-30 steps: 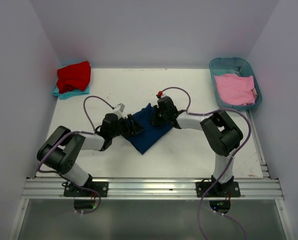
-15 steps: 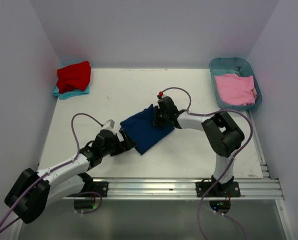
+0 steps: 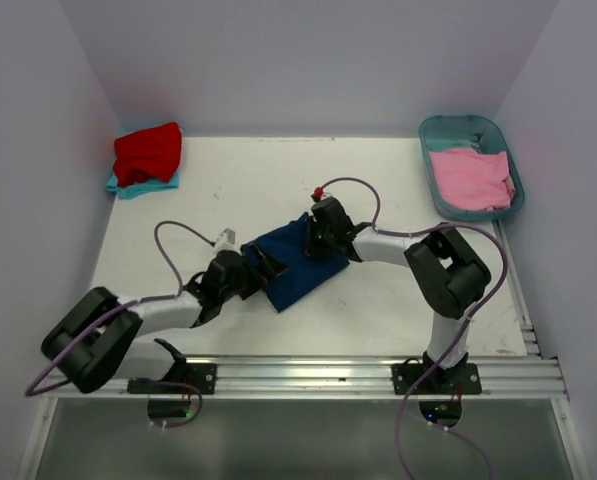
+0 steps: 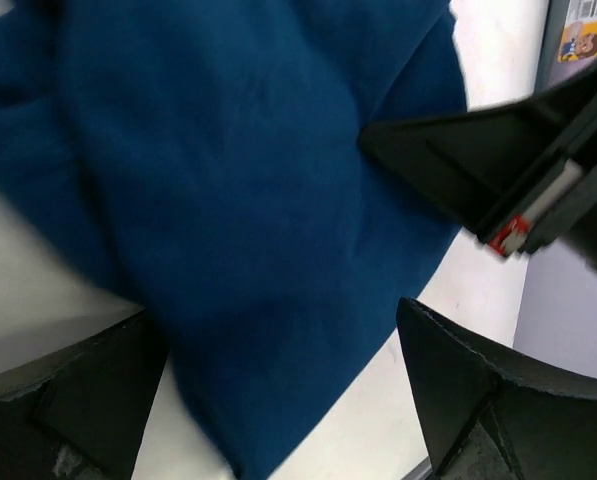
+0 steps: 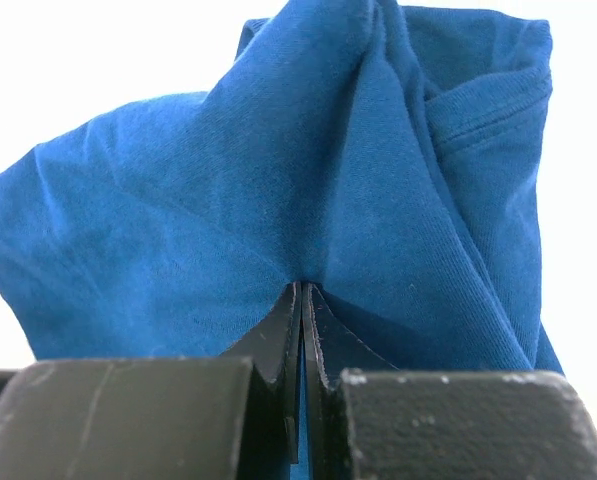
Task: Fold and stack the t-shirts
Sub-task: Put the neatly folded tshirt into the corner of the board with the left arm
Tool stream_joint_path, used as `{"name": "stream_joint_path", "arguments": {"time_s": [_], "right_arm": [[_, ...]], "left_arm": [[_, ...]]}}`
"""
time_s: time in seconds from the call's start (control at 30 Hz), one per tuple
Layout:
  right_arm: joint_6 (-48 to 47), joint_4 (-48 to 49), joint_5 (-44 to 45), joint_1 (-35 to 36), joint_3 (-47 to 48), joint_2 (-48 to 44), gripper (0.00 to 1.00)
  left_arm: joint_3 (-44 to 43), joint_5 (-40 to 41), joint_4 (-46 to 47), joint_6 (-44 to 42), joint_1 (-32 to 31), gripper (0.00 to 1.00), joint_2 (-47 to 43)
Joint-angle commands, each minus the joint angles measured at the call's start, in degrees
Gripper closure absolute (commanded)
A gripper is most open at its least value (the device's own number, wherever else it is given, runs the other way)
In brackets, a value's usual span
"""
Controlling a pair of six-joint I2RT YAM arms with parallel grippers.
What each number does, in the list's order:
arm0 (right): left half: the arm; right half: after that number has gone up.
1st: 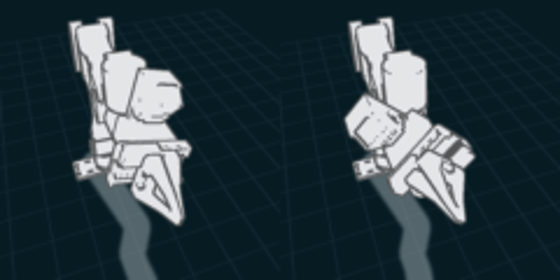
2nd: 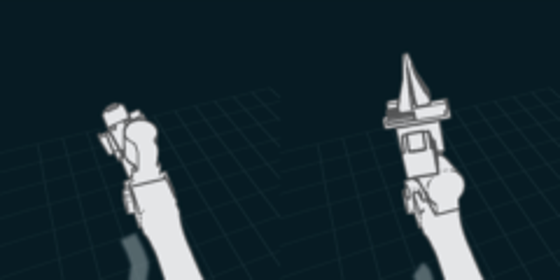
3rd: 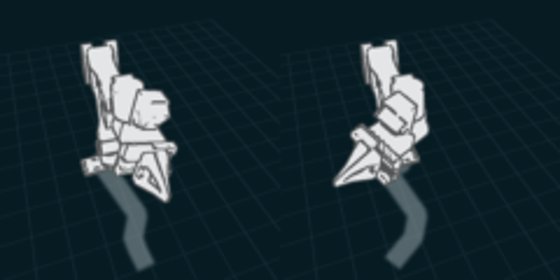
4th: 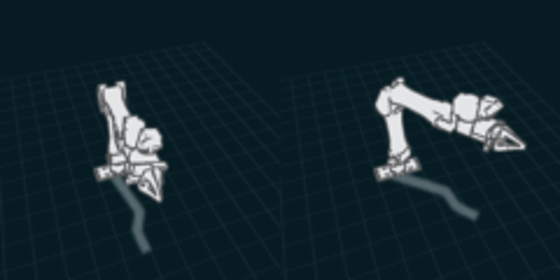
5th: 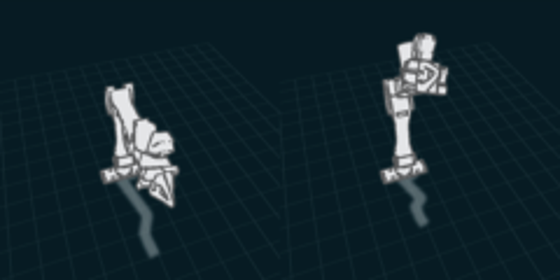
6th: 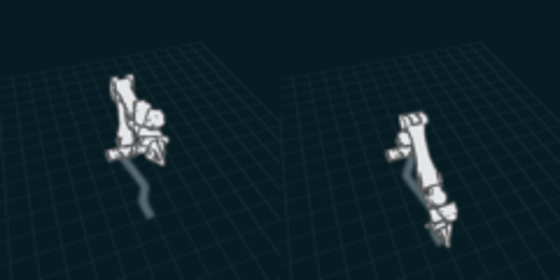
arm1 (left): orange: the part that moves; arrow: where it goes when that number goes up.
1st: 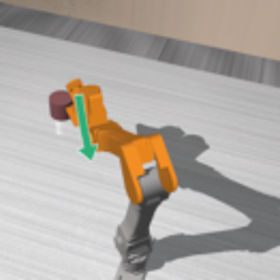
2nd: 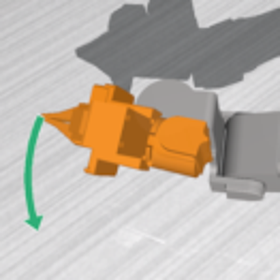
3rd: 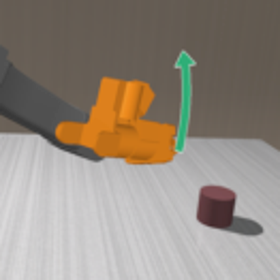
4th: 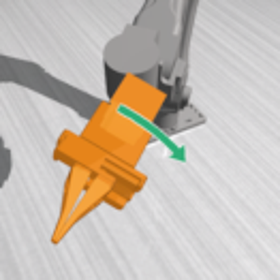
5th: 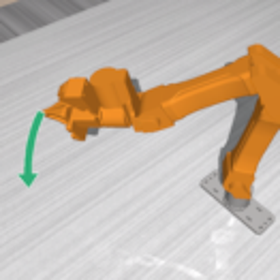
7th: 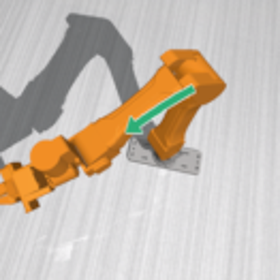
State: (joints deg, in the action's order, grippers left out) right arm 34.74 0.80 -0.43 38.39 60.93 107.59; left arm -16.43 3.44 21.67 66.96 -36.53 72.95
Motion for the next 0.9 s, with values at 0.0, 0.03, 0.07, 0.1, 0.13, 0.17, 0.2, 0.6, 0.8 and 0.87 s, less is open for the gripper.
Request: {"name": "stream_joint_path", "arguments": {"time_s": [0.0,0.03,0.07,0.1,0.13,0.17,0.2,0.6,0.8,0.87], "right_arm": [[-0.82,-5.72,1.39,1.33,-2.57,-0.36,1.00],[-0.73,-5.55,1.39,1.33,-2.91,-0.45,1.00],[-0.81,-5.37,1.31,1.51,-3.18,-0.54,1.00],[-0.55,-5.19,1.31,1.51,-3.27,-0.63,1.00],[-0.55,-5.02,1.13,1.51,-3.62,-0.63,1.00],[-0.64,-4.84,1.13,1.68,-3.71,-0.45,1.00],[-0.64,-4.58,0.96,1.69,-3.88,-0.45,1.00],[-0.99,-4.05,0.60,1.86,-4.15,0.60,1.00],[-2.57,-1.77,-1.77,1.78,-6.52,-6.41,1.00],[-3.19,-2.55,-0.47,1.69,-8.10,-13.52,0.79]], "left_arm": [[-3.51,2.54,-5.77,-0.78,-0.38,0.00,13.25],[-4.57,2.71,-4.81,-0.52,-0.38,0.00,15.10],[-5.80,2.62,-3.84,-0.34,-0.38,0.00,16.34],[-6.33,2.80,-2.79,-0.08,-0.38,0.00,18.70],[-6.95,2.88,-1.38,0.45,-0.38,0.00,19.68],[-8.26,2.71,-0.85,0.54,-0.38,0.00,20.56],[-8.97,2.54,-0.23,0.37,-0.38,0.00,22.31],[-7.92,-0.28,18.13,-3.68,-0.29,1.00,24.62],[-6.86,2.17,17.19,-7.45,-0.12,1.00,13.67],[-8.35,4.63,11.22,-9.82,0.23,1.00,5.68]]}}
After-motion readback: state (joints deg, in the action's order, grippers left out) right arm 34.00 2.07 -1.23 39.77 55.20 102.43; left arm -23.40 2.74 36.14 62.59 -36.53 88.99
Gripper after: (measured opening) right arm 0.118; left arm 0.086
